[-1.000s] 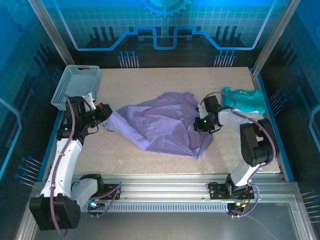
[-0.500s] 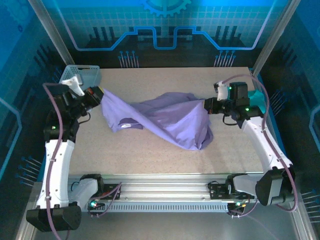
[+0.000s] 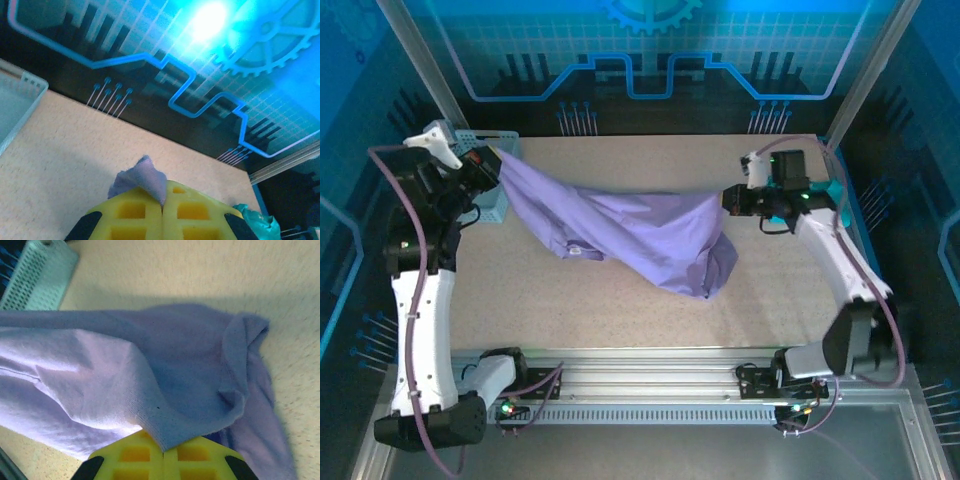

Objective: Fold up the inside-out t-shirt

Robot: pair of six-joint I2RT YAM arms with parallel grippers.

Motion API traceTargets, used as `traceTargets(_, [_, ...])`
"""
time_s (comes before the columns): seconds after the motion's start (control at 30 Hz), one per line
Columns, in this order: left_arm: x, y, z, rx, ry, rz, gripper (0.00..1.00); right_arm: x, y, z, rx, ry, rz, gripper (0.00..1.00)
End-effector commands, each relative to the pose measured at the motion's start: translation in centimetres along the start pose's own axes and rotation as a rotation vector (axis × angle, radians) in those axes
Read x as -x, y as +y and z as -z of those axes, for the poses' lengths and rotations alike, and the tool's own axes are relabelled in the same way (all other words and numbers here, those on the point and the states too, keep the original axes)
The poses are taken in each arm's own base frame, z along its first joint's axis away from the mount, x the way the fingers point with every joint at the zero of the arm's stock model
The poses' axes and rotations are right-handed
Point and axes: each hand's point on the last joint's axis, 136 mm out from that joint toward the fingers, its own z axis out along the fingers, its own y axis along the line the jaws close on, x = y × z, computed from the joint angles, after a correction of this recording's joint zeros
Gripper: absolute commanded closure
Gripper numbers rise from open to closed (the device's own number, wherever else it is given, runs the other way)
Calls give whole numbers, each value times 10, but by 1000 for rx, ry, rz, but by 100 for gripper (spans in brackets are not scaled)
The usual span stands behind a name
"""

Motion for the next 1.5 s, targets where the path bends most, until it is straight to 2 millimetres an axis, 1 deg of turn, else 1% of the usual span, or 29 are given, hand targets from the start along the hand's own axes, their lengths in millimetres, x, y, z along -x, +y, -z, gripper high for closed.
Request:
traceTargets(0.0, [-21,27,-13,66,48,-1,100,-14,-9,-51,25,109,-45,100])
traceTargets(0.03, [-27,31,-17,70,61,7,100,-15,-17,-69,20,138,-52,100])
traceTargets(0.1, [-37,39,-24,73,85,22,100,-16,-29,-92,1,176,-65,100])
traceTargets(0.13, [-41,41,-26,72,96,29,100,-17,-40,-104,-20,199,-70,100])
traceTargets(0.2, [-48,44,-32,64,115,42,100,-21,-56,-121,-60,239,-70,97])
traceTargets(0.27, [-53,47,-36,60,129,52,100,-25,-65,-130,-74,265,-70,93])
traceTargets(0.33, [-57,49,-39,60,139,55,100,-29,-71,-130,-89,272,-64,88])
traceTargets(0.47, [-60,51,-43,55,149,57,100,-41,-80,-117,-119,268,-67,74])
traceTargets(0.57, [-63,51,-46,44,159,62,100,-53,-81,-111,-122,277,-73,67])
traceTargets(0.7, [-66,52,-48,39,173,65,100,-71,-81,-108,-116,305,-86,63])
traceTargets(0.8, [-66,52,-49,40,172,61,100,-78,-82,-107,-117,313,-88,62])
traceTargets(0.87, [-67,53,-49,40,173,60,100,-81,-81,-108,-107,319,-93,63])
traceTargets(0.97, [-67,53,-50,39,174,62,100,-81,-80,-111,-102,320,-90,66])
traceTargets(1.13, [-68,52,-50,35,177,62,100,-75,-78,-115,-96,312,-79,69])
traceTargets(1.47, [-70,53,-52,32,183,62,100,-68,-72,-114,-79,294,-59,91])
